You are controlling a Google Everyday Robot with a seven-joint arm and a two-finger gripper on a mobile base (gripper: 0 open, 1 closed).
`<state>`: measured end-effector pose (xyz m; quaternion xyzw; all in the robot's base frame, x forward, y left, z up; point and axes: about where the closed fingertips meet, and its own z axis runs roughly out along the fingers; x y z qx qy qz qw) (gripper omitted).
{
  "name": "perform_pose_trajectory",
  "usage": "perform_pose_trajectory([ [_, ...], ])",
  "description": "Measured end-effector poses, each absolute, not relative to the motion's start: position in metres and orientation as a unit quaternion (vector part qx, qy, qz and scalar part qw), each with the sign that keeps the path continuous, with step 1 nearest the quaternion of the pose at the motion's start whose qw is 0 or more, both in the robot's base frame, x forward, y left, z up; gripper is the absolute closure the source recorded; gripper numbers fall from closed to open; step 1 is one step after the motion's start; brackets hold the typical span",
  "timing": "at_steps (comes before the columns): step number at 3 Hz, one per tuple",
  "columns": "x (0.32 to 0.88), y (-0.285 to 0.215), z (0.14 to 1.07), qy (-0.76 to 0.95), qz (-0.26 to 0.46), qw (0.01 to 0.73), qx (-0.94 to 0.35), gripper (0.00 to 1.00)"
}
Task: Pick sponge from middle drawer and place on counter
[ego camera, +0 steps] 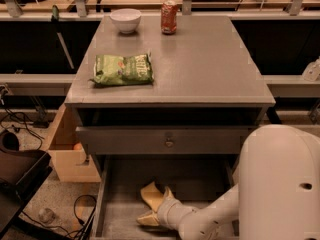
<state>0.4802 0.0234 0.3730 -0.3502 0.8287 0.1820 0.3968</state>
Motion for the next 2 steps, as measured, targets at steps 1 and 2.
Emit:
perform_pose_trajectory([
  [1,0.4766,0.0261,0.3718,0.830,0.180,0.395,-0.351,0.37],
  [2,0.4768,0.0272,0.3720,0.829,0.181,0.395,-0.352,0.60],
])
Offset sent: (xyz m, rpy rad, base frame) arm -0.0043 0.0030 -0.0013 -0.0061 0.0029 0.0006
